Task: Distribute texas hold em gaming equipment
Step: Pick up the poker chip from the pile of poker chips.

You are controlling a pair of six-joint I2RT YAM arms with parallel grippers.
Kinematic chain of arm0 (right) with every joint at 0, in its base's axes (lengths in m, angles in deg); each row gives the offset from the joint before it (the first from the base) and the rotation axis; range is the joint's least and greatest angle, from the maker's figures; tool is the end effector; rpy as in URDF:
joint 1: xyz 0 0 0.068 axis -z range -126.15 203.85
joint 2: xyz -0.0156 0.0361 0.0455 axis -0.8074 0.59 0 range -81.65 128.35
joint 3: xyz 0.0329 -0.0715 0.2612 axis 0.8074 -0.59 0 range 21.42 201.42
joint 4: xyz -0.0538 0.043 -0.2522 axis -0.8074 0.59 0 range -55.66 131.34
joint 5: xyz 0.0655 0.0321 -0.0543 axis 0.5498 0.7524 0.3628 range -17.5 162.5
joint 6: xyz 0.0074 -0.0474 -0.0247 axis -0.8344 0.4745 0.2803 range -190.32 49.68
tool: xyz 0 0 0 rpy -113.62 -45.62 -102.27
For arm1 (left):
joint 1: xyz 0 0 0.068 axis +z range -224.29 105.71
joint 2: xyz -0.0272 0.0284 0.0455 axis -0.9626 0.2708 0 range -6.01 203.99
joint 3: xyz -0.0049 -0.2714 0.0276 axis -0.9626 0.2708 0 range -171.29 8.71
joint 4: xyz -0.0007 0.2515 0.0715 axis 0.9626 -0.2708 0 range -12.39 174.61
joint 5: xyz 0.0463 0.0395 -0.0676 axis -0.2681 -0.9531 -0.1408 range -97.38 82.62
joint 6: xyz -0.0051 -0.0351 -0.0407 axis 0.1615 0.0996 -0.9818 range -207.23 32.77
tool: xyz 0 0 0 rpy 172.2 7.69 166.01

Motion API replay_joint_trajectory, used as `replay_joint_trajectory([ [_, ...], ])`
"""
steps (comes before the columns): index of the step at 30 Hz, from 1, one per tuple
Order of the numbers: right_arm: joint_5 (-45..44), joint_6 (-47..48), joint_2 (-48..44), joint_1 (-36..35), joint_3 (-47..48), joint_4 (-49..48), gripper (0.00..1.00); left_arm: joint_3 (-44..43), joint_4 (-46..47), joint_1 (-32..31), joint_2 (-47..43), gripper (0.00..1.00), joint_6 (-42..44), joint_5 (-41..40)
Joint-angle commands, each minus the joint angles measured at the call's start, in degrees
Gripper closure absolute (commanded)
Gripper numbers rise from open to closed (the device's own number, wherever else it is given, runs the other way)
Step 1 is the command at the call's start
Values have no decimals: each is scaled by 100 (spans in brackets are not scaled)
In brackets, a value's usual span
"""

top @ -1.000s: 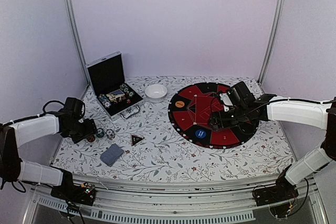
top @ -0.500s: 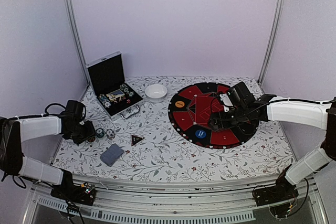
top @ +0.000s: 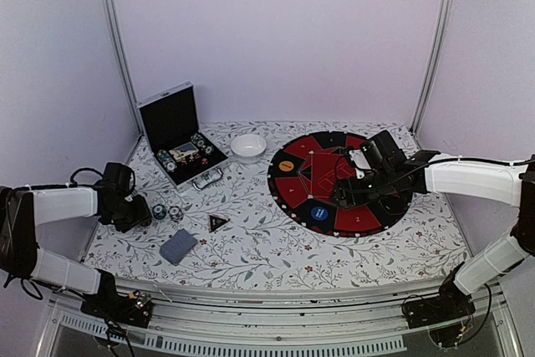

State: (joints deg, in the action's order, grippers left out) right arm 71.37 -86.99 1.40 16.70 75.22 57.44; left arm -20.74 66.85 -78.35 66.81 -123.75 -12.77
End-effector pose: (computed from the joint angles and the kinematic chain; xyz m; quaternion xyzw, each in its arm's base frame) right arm 0.2379 0.1794 0.2213 -0.1651 0.9319 0.1377 0.2919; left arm 0.2138 -0.0118 0.1452 -0.2816 0.9255 -0.0437 0.2493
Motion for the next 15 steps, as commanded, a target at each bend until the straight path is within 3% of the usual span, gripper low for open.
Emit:
replay_joint_trajectory([
  [1,68,-20,76,-32,-60,-68,3,7,87,71,-8,41,131,13],
  [15,113,-51,141,-36,-28,-61,3,-95,83,55,-128,42,332,-41],
])
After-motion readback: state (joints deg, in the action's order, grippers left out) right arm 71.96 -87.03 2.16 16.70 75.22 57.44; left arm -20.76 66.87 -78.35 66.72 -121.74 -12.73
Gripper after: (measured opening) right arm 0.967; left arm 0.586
